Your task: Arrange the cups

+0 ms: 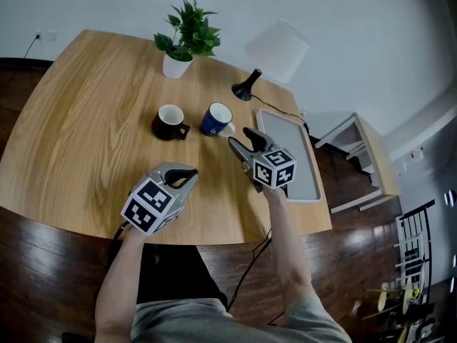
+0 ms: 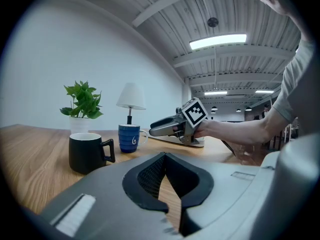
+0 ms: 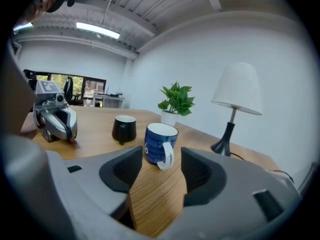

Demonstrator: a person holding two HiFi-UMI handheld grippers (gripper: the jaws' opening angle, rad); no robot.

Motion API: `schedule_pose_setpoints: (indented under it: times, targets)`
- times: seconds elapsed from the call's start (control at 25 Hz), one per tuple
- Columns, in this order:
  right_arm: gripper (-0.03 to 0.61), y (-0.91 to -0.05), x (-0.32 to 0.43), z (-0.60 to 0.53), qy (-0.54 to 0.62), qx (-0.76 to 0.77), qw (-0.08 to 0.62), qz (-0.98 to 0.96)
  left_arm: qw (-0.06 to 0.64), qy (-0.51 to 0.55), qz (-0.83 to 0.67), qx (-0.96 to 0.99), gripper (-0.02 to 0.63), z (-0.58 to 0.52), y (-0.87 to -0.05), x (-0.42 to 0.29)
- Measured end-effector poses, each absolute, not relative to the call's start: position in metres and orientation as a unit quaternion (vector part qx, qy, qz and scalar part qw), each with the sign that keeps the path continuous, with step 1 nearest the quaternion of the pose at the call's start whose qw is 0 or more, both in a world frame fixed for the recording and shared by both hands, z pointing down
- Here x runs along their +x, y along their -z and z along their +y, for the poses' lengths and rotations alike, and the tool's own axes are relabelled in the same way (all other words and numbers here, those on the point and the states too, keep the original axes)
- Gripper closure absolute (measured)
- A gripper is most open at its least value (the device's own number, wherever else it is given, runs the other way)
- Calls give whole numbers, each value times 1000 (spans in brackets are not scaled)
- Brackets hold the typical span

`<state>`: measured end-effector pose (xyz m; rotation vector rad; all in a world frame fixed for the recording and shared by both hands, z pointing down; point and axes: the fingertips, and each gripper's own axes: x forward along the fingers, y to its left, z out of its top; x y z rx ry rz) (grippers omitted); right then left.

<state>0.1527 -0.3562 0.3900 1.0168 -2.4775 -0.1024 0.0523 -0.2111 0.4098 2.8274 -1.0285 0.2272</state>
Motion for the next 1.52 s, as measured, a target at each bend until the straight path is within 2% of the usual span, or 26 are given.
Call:
schedule_pose_setpoints:
  times: [0.16,0.24,0.32,0.48,0.56,0.76,1.04,1.2,1.52]
  targets:
    - [333,-409,142,-378,39,340,281,-897,63,-75,-341,935,604,-211,-409,53]
    - [359,-414,134,-375,40,315,300,-899,62,-75,-341,935,604,-211,-408,54]
    - [385,-410,124,-364,43,299,298,-905,62,-77,-339,936,604,-210,-408,54]
    - [385,-409,116,-370,50,314,289,-903,62,-77,-341,935,604,-209,-408,50]
    - [424,-413,119,-376,47,322,292,-899,63,-76,-341,935,604,-209,-409,52]
    - [474,-414,119,-377,49,338,304,-889,62,-77,-340,935,605,-210,-410,51]
    - [490,-404,125,-374,1,356,251,-900,62,-74,-339,936,604,-208,-410,49]
    - [491,-383,149,-372,-36,368,195,-908,63,-73,-341,935,604,-208,-409,48]
    - [491,-325,290,-405,-34,483,143,-863,63,-74,-340,935,604,-210,-409,50]
